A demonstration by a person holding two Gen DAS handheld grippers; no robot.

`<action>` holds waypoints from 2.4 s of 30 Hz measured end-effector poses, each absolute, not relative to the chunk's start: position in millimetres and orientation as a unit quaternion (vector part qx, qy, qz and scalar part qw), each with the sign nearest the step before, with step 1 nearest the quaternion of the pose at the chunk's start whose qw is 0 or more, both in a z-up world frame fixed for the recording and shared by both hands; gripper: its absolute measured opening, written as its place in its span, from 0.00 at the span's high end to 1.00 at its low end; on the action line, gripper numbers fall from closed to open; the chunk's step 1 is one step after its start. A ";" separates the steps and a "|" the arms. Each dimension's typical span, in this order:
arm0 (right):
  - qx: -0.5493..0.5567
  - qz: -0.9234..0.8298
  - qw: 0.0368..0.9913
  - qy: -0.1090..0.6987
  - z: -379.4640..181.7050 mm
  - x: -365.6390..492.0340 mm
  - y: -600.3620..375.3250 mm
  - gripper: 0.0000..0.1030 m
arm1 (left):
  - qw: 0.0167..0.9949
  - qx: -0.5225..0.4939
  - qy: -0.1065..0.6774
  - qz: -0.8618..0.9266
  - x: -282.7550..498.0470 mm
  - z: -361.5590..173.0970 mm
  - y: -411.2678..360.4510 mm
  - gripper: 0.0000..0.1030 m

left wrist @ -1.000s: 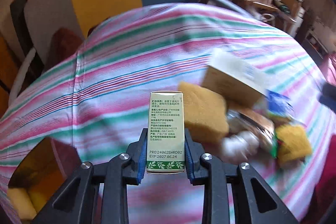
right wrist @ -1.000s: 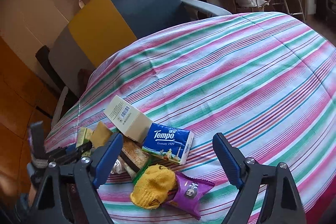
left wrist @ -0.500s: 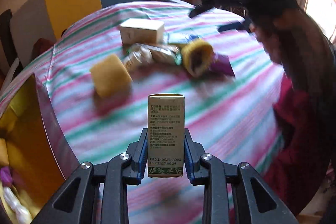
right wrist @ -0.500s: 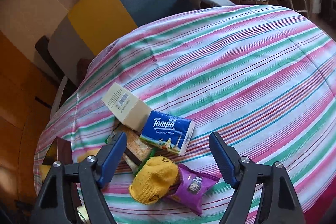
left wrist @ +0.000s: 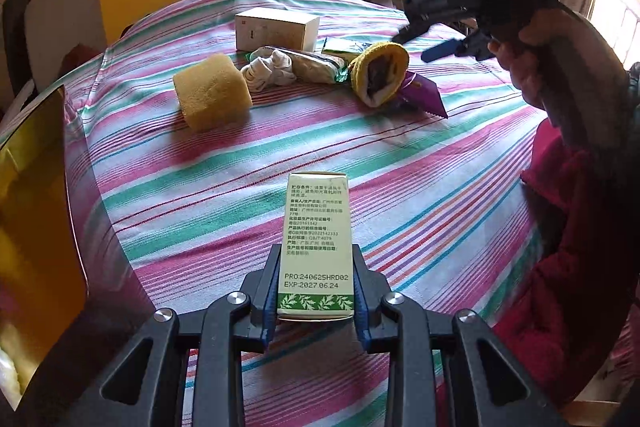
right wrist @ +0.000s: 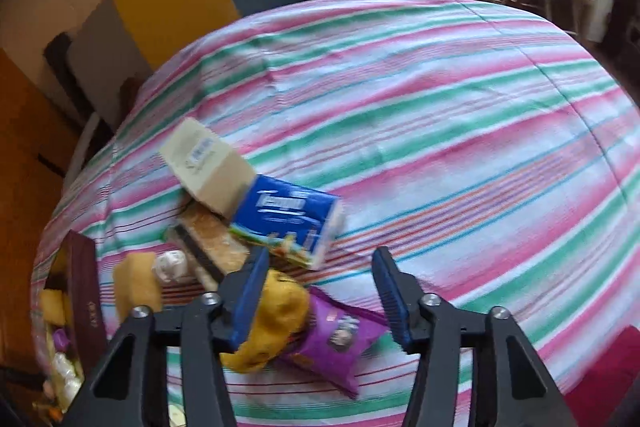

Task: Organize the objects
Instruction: 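Grasp the purple packet with the right tool while the left tool holds the box, then carry the green-white box into the gold tray and open the left tool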

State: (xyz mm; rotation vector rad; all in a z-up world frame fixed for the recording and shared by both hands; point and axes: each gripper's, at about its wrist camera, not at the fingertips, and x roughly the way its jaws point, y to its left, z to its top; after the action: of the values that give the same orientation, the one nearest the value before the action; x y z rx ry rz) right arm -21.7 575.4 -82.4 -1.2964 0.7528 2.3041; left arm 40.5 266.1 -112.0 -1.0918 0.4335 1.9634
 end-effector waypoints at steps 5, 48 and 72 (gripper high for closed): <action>-0.494 0.792 0.222 0.282 -90.4 -11.4 582.4 0.60 | 0.421 -0.439 0.156 0.779 39.0 -112.2 262.3 0.71; -0.552 0.780 0.222 0.193 -116.7 -21.2 530.7 0.68 | 0.414 -0.389 0.077 0.819 36.4 -36.2 221.0 0.71; -0.557 0.783 0.223 0.163 -102.8 -3.8 526.4 0.68 | 0.165 -0.499 -0.063 0.848 -171.5 -60.2 46.3 0.72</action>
State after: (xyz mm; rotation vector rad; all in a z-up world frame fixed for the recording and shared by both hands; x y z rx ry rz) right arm -3.8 526.4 -102.8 -1.5393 0.4491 2.1622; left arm -171.5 46.3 -60.2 -1.4215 -0.1805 2.4165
